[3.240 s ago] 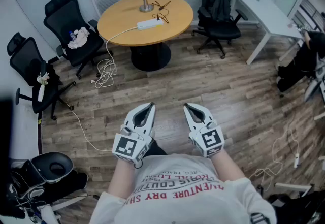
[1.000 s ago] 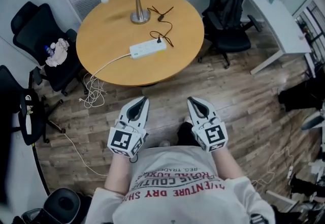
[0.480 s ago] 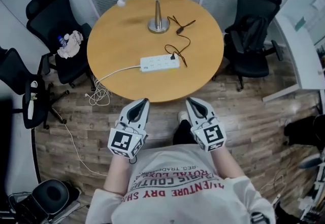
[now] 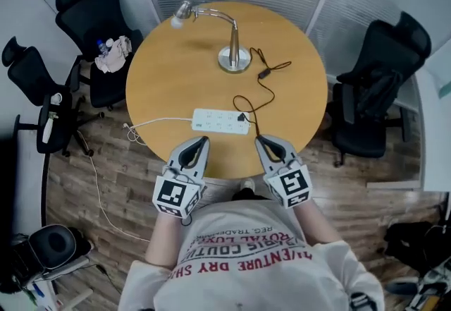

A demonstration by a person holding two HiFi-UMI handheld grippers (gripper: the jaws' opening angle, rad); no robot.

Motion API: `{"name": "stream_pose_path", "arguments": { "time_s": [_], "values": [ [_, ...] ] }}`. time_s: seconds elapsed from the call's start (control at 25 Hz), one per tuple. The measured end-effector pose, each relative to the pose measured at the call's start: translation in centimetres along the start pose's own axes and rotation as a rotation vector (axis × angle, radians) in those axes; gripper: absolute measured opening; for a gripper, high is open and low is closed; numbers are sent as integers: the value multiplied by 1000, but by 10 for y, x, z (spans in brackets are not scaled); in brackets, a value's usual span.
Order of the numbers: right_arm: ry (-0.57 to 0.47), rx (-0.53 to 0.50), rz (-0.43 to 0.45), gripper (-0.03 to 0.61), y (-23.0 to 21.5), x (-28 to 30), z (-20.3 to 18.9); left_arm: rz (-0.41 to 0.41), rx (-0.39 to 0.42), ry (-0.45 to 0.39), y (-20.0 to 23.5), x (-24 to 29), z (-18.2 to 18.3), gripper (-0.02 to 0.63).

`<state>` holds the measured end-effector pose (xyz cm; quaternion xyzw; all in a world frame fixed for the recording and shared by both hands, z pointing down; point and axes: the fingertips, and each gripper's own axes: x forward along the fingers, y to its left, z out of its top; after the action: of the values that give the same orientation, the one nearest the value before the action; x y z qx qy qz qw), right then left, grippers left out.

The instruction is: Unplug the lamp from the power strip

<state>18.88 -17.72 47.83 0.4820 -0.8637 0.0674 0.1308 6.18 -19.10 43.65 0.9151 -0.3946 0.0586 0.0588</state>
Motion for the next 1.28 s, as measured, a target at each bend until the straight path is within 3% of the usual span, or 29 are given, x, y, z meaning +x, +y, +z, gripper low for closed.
{"name": "stream_pose_path", "arguments": {
  "time_s": [0.28,0.4,0.68,0.88,1.0,1.08,1.28],
  "values": [
    [65,-18,122,31,-45,37,-10,88,-14,74,12,53,-23,28],
    [102,-9,139,31,-54,51,-20,101,30,138,16,64,-43,28],
    [216,51,153,31,-56,80,-49,23,48,238,24,92,-78,28],
    [297,47,177,32,-46,97,-60,-67,80,361,32,111,-122,28],
    [354,3,182,44,-45,107,-69,-119,103,452,36,125,-158,28],
    [406,-37,200,147,-42,114,-79,-151,128,510,38,134,-178,28],
    [574,-174,232,164,-39,124,-110,-218,218,655,40,149,-223,28]
  ]
}}
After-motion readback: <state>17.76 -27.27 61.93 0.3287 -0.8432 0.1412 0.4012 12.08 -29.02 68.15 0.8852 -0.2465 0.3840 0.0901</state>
